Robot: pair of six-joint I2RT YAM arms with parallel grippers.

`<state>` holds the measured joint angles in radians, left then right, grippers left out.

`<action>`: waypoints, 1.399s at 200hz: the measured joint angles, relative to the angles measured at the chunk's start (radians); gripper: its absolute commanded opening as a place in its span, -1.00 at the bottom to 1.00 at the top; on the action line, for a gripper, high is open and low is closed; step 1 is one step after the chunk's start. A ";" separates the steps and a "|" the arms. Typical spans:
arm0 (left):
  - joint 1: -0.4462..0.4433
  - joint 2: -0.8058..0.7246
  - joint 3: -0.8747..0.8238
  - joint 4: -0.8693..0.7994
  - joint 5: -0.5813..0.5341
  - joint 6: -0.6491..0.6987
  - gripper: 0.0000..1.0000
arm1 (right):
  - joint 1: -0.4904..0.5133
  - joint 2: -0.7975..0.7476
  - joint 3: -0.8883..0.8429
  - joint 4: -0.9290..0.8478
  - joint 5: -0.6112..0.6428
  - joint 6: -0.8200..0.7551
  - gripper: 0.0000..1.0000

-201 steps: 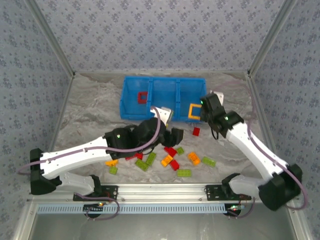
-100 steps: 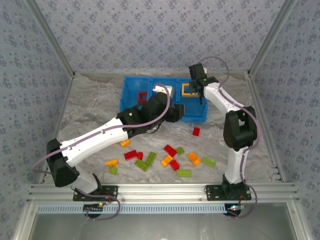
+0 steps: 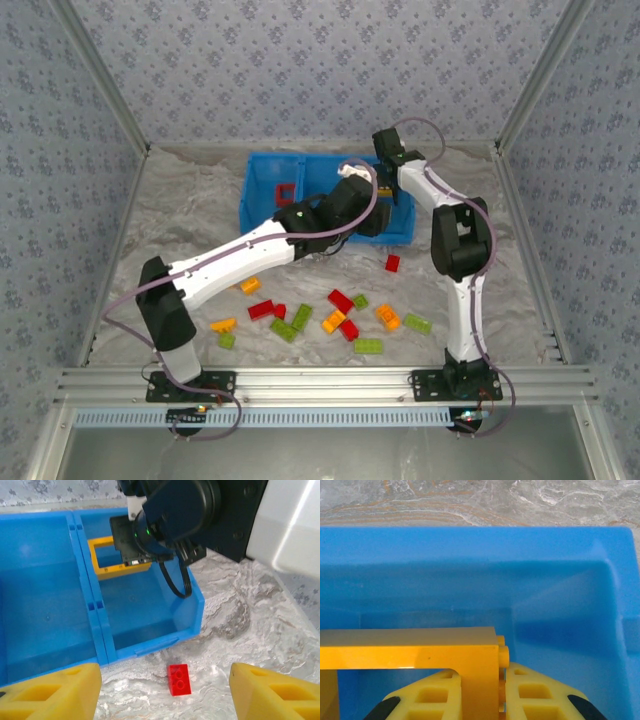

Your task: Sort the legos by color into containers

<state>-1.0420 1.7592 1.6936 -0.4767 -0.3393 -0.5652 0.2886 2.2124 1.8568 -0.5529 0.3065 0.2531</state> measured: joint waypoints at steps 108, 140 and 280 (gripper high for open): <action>-0.014 0.018 0.010 -0.021 0.010 0.005 0.37 | -0.010 0.093 0.094 -0.058 -0.008 0.001 -0.32; -0.014 0.017 0.009 -0.021 0.010 0.005 0.36 | -0.006 0.098 0.107 -0.069 -0.005 0.000 -0.27; -0.014 -0.225 -0.168 -0.126 -0.066 -0.093 0.36 | 0.089 -0.433 -0.098 -0.010 0.072 -0.013 -0.21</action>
<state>-1.0565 1.5341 1.5257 -0.6029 -0.4057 -0.6586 0.3779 1.7790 1.7584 -0.5625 0.3786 0.2398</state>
